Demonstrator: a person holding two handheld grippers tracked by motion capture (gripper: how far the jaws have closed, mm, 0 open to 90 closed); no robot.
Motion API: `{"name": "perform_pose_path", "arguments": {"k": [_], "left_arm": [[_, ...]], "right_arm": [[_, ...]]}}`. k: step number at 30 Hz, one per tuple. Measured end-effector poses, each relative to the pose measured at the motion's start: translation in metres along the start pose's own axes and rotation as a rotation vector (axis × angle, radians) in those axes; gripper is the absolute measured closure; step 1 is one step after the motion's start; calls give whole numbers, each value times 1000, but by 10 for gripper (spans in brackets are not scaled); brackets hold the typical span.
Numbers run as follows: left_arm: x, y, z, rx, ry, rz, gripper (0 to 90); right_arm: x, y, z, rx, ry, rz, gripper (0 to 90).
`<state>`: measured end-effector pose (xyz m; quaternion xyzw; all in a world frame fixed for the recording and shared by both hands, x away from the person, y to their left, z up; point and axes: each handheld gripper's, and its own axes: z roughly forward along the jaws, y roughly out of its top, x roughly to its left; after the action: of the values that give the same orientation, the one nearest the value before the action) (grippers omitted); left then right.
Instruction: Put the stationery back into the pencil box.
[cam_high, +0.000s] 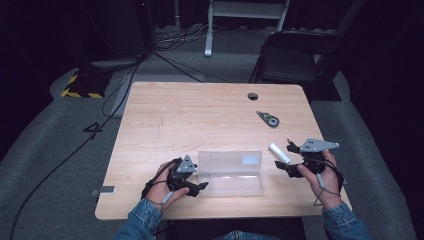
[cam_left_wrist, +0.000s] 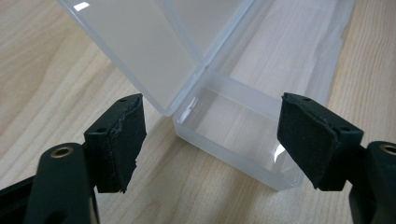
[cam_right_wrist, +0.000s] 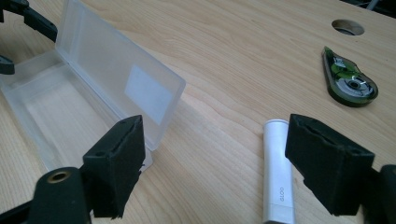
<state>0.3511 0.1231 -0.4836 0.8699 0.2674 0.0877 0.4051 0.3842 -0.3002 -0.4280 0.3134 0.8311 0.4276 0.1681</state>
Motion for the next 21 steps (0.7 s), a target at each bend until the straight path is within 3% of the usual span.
{"name": "perform_pose_path", "arguments": {"k": [5,7,9,11,13,18,21], "left_arm": [[2,-7,-14,-17,36,-20,240],[3,-9,-16,-14,43,-30,242],[5,-12,-21,17,89,-50,240],[6,-13,-22,15,97,-57,242],[8,-15,-26,-7,97,-80,244],[15,-25,-34,-3,155,-169,270],[21,-33,-36,14,194,-215,281]], "right_arm": [[-5,-2,0,2,-8,8,209],[-5,-1,0,2,-9,8,209],[-6,1,0,-2,-14,8,209],[-7,2,0,-5,-14,7,208],[-9,3,0,-11,-20,16,201],[-24,4,-7,-20,-70,54,181],[-34,3,-11,-26,-108,60,280]]}}
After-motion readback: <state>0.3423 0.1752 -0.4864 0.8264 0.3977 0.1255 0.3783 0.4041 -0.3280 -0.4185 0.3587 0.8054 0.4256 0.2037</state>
